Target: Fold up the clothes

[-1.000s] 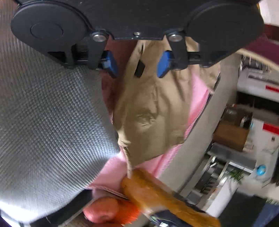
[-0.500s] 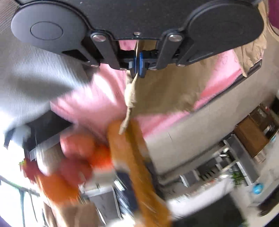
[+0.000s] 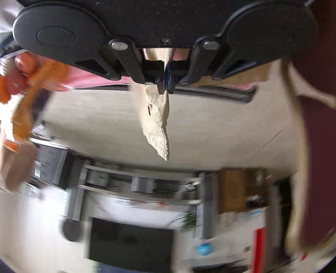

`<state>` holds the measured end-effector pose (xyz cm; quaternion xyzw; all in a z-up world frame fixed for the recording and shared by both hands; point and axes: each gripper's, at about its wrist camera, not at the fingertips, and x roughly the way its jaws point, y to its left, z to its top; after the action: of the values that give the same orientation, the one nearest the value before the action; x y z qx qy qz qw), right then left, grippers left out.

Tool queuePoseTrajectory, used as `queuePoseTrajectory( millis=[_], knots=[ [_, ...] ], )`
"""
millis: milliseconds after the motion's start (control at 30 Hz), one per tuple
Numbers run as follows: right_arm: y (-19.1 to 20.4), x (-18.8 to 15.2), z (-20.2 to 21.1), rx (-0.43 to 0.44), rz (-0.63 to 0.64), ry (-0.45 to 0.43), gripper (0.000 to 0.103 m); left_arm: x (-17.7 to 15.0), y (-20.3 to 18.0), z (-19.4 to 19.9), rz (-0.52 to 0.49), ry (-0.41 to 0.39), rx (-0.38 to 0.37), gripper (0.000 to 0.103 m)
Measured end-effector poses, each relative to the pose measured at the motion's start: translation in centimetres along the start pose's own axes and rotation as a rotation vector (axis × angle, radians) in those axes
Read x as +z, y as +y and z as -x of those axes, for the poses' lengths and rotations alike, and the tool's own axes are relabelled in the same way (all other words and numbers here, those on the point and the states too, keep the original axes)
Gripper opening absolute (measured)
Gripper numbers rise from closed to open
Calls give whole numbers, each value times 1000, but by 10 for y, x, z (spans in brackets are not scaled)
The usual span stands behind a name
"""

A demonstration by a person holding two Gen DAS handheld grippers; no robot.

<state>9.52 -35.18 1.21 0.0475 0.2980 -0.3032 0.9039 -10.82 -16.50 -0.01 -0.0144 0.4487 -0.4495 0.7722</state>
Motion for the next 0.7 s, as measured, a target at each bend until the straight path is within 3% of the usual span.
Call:
queuePoseTrajectory(
  millis=[133, 233, 367, 467, 700],
  knots=[
    [81, -20, -42, 118, 58, 118, 2, -12, 46, -6, 162, 69, 61, 0],
    [123, -46, -82, 229, 34, 280, 2, -20, 79, -15, 289, 134, 112, 0],
    [128, -70, -120, 308, -86, 397, 3, -21, 79, -27, 287, 181, 171, 0],
    [119, -70, -123, 339, -153, 397, 3, -20, 75, -29, 274, 185, 177, 0],
    [126, -59, -100, 396, -258, 371, 1, -20, 67, -13, 256, 110, 163, 0]
  ],
)
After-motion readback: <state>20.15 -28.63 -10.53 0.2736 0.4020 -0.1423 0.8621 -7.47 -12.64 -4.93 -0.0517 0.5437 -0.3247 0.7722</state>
